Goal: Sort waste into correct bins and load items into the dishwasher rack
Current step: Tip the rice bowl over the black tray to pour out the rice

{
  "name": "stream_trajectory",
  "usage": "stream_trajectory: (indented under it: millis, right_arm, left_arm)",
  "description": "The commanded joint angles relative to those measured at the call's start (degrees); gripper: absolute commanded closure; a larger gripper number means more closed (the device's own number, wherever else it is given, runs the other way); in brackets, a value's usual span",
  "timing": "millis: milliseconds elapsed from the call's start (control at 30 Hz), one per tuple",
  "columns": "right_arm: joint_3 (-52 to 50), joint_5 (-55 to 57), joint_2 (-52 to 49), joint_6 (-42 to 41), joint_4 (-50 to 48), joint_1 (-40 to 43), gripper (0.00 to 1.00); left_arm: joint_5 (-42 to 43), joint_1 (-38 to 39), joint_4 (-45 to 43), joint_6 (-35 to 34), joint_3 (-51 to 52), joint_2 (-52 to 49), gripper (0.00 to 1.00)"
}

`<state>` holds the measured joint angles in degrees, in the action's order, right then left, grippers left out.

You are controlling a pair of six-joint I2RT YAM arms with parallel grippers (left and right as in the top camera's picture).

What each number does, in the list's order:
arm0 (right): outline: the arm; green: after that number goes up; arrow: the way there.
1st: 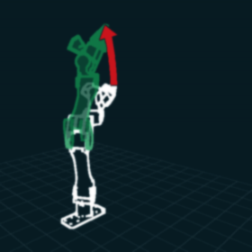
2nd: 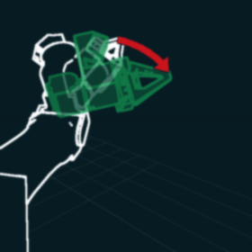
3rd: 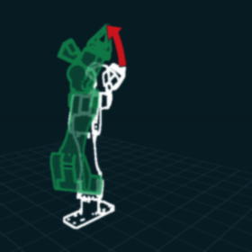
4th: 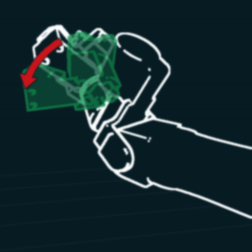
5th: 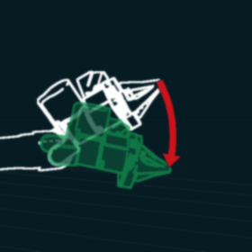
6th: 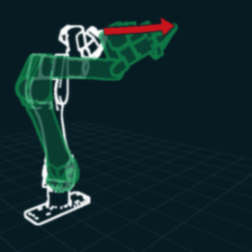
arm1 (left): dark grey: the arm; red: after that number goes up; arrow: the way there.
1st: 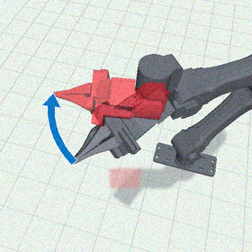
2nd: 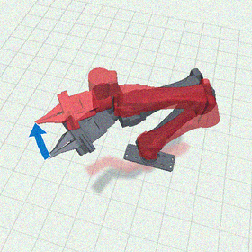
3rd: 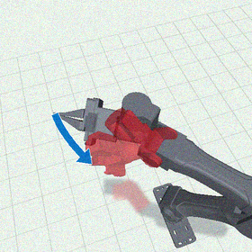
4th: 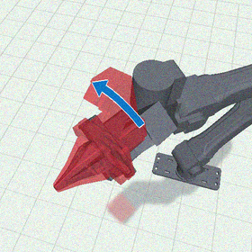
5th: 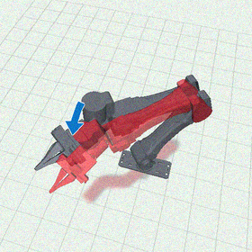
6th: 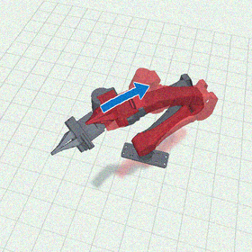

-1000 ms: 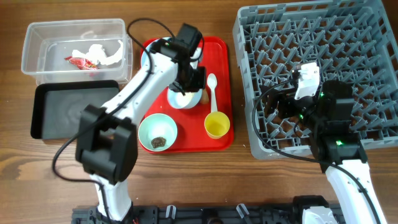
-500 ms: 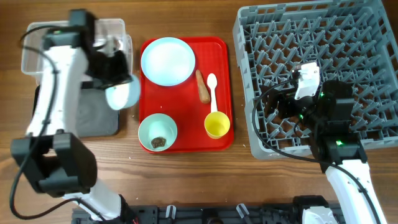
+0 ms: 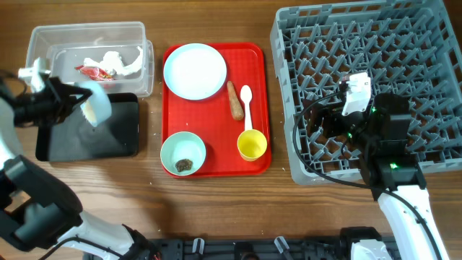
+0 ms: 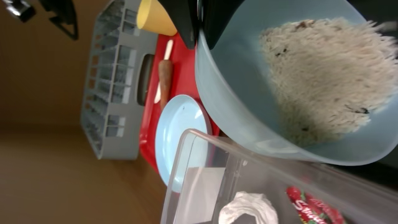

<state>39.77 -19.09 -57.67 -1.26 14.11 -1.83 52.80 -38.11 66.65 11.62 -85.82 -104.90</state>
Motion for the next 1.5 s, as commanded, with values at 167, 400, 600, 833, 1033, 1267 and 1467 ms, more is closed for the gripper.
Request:
stream_trajectory:
  millis: [167, 400, 600, 833, 1033, 1267, 1467]
  right_arm:
    - [1.2, -1.2, -0.3, -0.5, -0.3, 0.0, 0.00]
    - [1.2, -1.2, -0.3, -1.0, -0.3, 0.0, 0.00]
    - [1.2, -1.2, -0.3, -1.9, -0.3, 0.0, 0.00]
    - [1.2, -1.2, -0.3, -1.9, -0.3, 0.0, 0.00]
    - [1.2, -1.2, -0.3, -1.9, -0.3, 0.0, 0.00]
    - [1.2, -1.2, -0.3, -1.9, -0.3, 0.0, 0.00]
    - [1.2, -1.2, -0.3, -1.9, -0.3, 0.0, 0.01]
  left_arm:
    - [19.9, -11.1, -5.2, 4.7, 8.2, -1.9, 0.96]
    - [28.6, -13.0, -4.9, -0.4, 8.2, -5.0, 0.96]
    - [37.6, -13.0, -2.2, -5.6, 8.2, -5.0, 0.96]
    - [37.6, -13.0, 2.8, -7.6, 8.2, -5.0, 0.96]
    - [37.6, -13.0, 2.8, -7.6, 8.2, -5.0, 0.96]
    - [37.6, -10.3, 3.7, -7.4, 8.2, -4.5, 0.96]
    - [37.3, -7.9, -1.9, -10.8, 8.2, -3.9, 0.96]
